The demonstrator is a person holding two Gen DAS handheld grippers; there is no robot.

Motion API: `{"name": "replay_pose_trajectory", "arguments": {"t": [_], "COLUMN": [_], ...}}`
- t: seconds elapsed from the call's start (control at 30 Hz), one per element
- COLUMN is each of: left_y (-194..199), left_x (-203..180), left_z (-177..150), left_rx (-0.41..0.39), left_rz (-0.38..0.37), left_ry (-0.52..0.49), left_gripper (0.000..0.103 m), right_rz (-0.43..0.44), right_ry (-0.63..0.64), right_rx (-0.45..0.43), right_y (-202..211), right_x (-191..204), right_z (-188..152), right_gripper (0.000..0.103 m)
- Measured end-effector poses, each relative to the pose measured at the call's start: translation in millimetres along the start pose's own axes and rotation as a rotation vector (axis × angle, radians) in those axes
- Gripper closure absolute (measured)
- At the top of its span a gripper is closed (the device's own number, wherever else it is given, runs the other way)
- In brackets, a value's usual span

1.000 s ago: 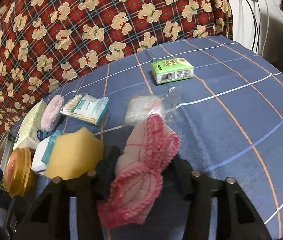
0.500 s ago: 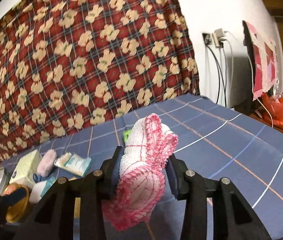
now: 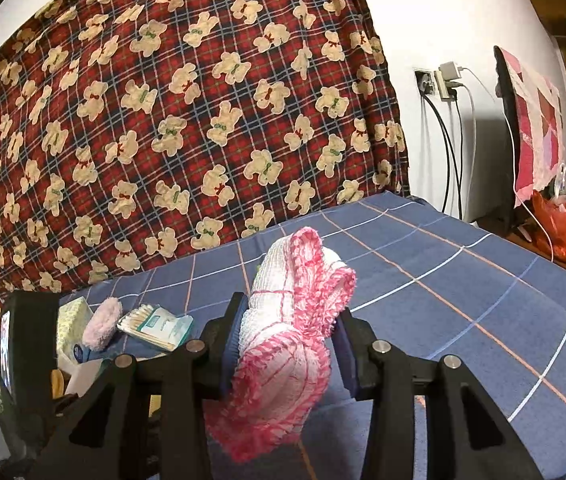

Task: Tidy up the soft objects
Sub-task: 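Grasp the yellow sponge with the left tool, then carry the sponge and the pink-trimmed cloth in both tools over the tray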

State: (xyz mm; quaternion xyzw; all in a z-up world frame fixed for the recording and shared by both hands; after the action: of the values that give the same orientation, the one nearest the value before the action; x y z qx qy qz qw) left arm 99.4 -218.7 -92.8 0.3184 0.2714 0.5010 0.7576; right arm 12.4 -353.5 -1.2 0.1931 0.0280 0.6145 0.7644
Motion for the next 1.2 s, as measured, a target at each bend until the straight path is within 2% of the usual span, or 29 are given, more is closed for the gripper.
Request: {"name": "replay_pose_trajectory", "arguments": {"t": [0.03,0.07,0.1,0.23,0.33,0.5,0.6,0.73,0.9,1.0,1.1,1.2], "left_y": [-1.5,-1.5,-2.1,2.0,8.7,41.4,54.1,65.6,77.5,86.7,92.6,98.6], "left_x": [-2.8,-4.5,-5.9,5.3,5.0,4.1,9.1,11.2,16.1,19.1,24.2,32.9], "left_z": [-0.6,-0.6,-0.9,-0.3,-1.2,-0.1,-4.8,-10.6,-14.9,-18.5,-23.8,-31.3], "left_rx": [0.007,0.007,0.012,-0.004,-0.029,-0.198,-0.248,-0.284,-0.306,-0.331,-0.325,-0.330], "left_rz": [0.007,0.010,0.001,-0.069,-0.095,-0.126,-0.135,-0.125,-0.106,-0.092,-0.123,-0.122], "left_ry": [-0.012,-0.019,-0.022,0.040,0.042,0.034,0.042,0.013,-0.011,-0.036,-0.033,-0.031], "left_gripper": [0.028,0.047,0.048,0.048,0.048,0.048,0.048,0.048,0.048,0.048,0.048,0.048], "right_rz": [-0.002,-0.004,-0.006,-0.021,-0.030,-0.053,-0.065,-0.087,-0.075,-0.047,-0.023,0.008], "right_ry": [0.000,-0.001,-0.001,-0.001,0.001,0.019,0.050,0.089,0.086,0.063,0.068,0.083], "right_rx": [0.000,-0.002,-0.005,-0.004,-0.008,-0.036,-0.044,-0.049,-0.031,-0.003,0.013,0.025], "right_y": [0.1,0.6,0.8,0.5,1.1,6.0,6.7,8.8,14.9,17.1,20.5,25.0], "right_x": [-0.1,-0.6,-0.9,-1.9,-2.5,0.1,5.7,11.8,15.9,20.4,31.3,48.9], "right_z": [0.1,0.3,0.3,0.4,0.5,2.0,2.2,1.1,-4.4,-11.2,-17.5,-25.9], "right_gripper": [0.059,0.059,0.059,0.059,0.059,0.059,0.059,0.059,0.059,0.059,0.059,0.059]}}
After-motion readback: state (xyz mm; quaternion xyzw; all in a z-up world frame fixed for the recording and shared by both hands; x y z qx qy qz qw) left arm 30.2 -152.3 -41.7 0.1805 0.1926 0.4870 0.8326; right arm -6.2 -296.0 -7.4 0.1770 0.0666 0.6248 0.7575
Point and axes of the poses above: each gripper's, at about its wrist camera, not at the fingertips, and y roughly against the way its jaws point, x to its left, z to its top, the point moved 5 cm from there along -y, roughly the way its jaws point, and after that the axes turned 6 degrees about z, right-handed, at the moved point
